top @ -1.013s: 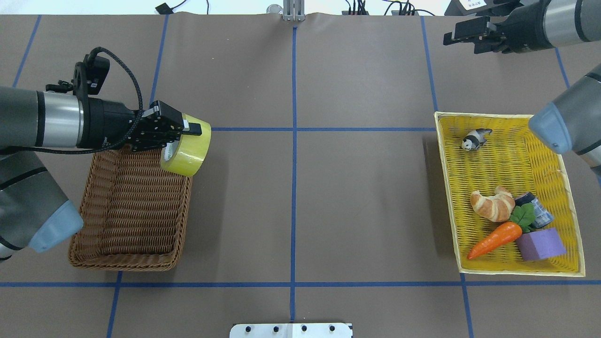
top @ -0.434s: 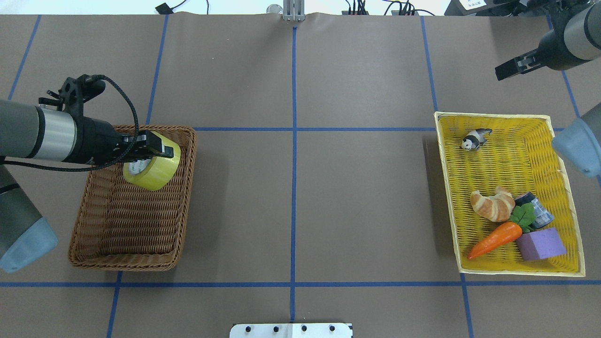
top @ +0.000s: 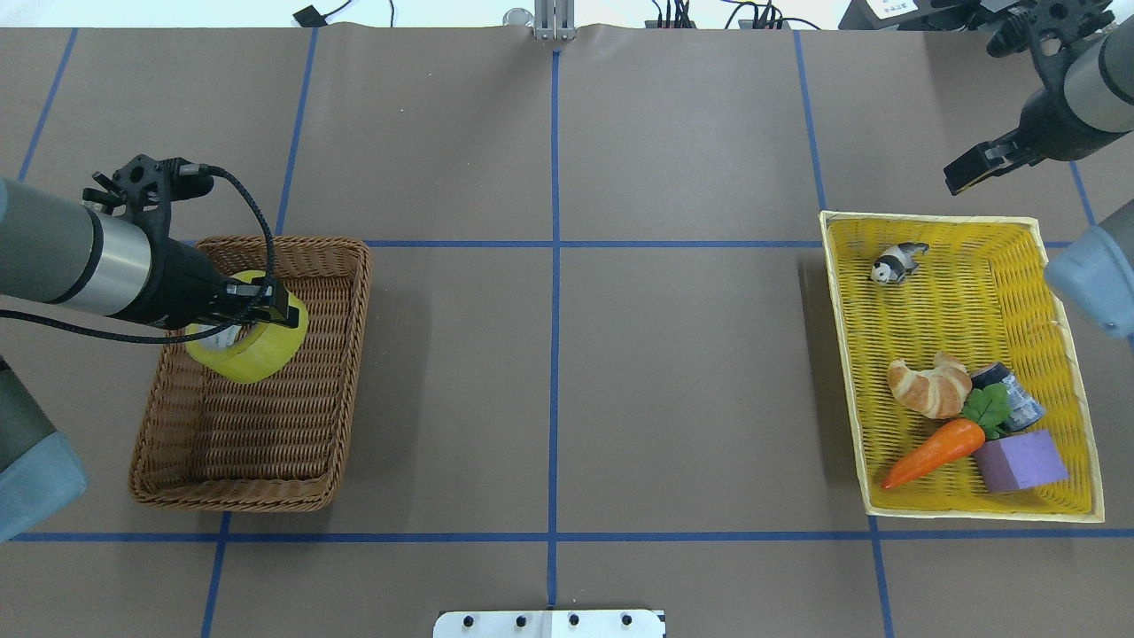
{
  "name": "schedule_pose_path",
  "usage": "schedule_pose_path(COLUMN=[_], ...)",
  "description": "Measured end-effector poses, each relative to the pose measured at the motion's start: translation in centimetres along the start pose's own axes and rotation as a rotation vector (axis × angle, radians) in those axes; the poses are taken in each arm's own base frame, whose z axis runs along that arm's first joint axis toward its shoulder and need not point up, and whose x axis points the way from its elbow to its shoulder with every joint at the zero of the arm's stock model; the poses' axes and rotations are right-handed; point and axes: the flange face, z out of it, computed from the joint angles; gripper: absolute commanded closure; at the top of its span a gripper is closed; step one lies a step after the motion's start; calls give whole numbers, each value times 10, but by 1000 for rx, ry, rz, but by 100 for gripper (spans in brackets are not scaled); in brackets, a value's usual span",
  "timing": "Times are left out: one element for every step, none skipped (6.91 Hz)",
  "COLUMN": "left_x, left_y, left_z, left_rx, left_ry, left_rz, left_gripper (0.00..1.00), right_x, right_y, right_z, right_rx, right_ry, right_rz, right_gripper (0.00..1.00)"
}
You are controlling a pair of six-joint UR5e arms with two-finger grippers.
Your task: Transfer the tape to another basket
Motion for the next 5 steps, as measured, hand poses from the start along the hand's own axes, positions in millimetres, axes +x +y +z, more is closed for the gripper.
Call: schedule_pose_path(left_x=[-3,-4,-5,-7,-8], left_y=[1,1,0,-4,-7], left_z=[8,21,33,43,51], left_rx=[-14,-30,-41,-49,-53], left_ry=[-24,-41,-54,-66,-76], left_rz=[5,6,5,1,-3], left_gripper=[100,100,85,35,2], right_x=[-1,-2,-2,-2,-3], right_y=[1,1,1,1,2], right_z=[0,0,0,0,1], right_rx=[-8,-9,-9,-14,-24], right_ry=[-8,-11,-13,-22,-43], right_rz=[-1,-1,-2,0,2], right_gripper=[0,0,0,0,0])
